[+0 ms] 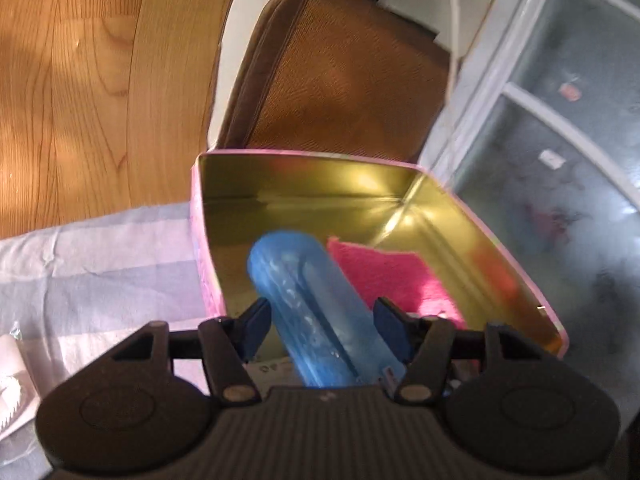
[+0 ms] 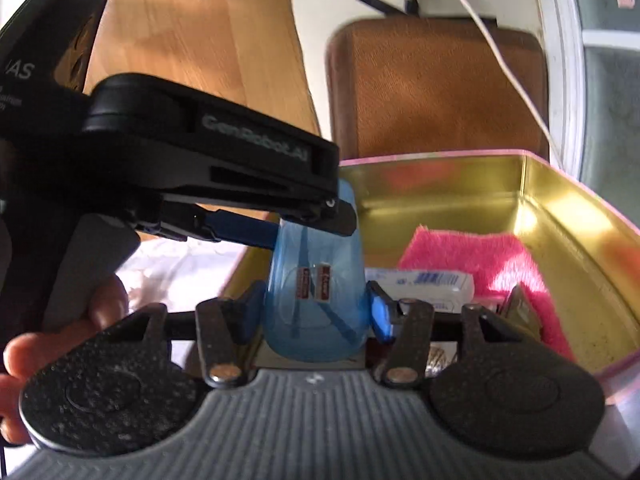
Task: Organize soft objects
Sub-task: 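Lower the blue cup into the pink tin and open the left tool, then move the left tool to the green glove and grasp it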
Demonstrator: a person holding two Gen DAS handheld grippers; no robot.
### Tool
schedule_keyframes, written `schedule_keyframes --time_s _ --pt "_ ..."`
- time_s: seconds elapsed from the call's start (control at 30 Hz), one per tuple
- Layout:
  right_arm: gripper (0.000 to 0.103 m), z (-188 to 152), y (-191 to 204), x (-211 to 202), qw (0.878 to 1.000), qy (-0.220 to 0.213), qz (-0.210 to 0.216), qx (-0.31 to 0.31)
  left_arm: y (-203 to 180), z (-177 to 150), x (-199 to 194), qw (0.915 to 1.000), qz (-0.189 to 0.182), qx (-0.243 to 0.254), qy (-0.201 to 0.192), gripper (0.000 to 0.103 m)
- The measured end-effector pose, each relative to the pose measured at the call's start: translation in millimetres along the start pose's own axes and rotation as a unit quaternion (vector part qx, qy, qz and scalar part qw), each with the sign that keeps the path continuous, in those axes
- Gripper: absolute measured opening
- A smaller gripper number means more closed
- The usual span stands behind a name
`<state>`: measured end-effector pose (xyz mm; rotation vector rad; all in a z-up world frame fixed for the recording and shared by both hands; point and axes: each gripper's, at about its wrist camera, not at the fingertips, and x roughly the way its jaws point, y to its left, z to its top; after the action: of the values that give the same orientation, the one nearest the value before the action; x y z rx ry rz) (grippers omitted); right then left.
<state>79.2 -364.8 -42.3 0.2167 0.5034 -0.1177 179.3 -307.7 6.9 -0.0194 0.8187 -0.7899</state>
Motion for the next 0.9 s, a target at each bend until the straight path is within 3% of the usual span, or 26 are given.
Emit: schedule_keyframes --time_s 0.07,0.2,0.33,0.43,0.53,0.63,0.73,0.9 --pt "0.058 1 -4 4 1.000 -0.013 -0.010 0.002 -4 -1 4 0.9995 0.022 0.023 -0.009 0.062" --pt "0.060 -3 -9 -14 0.999 -0.041 0.007 0.031 -8 -3 -17 0.9994 0.011 0.021 -0.024 0.064" --pt "0.060 -33 15 -68 0.993 -0.114 0.019 0.024 2 -22 -84 0.9950 -0.013 0.033 -0.094 0.064" --pt "0.060 -52 36 -95 0.988 -0.147 0.046 0.015 30 -58 -138 0.9905 -0.014 0.021 -0.135 0.064" --pt "0.060 -62 69 -100 0.986 -0.129 0.102 -0.016 71 -102 -177 0.9875 0.031 0.000 -0.154 0.066" --pt "0.059 -65 105 -81 0.985 -0.077 0.143 -0.056 129 -142 -201 0.9809 0.124 -0.049 -0.141 0.066" --pt "0.055 -61 138 -53 0.982 -0.021 0.171 -0.074 182 -168 -215 0.9617 0.222 -0.107 -0.120 0.063" --pt "0.043 -62 205 -33 0.965 0.017 0.213 -0.152 232 -190 -242 0.9251 0.314 -0.159 -0.142 0.062"
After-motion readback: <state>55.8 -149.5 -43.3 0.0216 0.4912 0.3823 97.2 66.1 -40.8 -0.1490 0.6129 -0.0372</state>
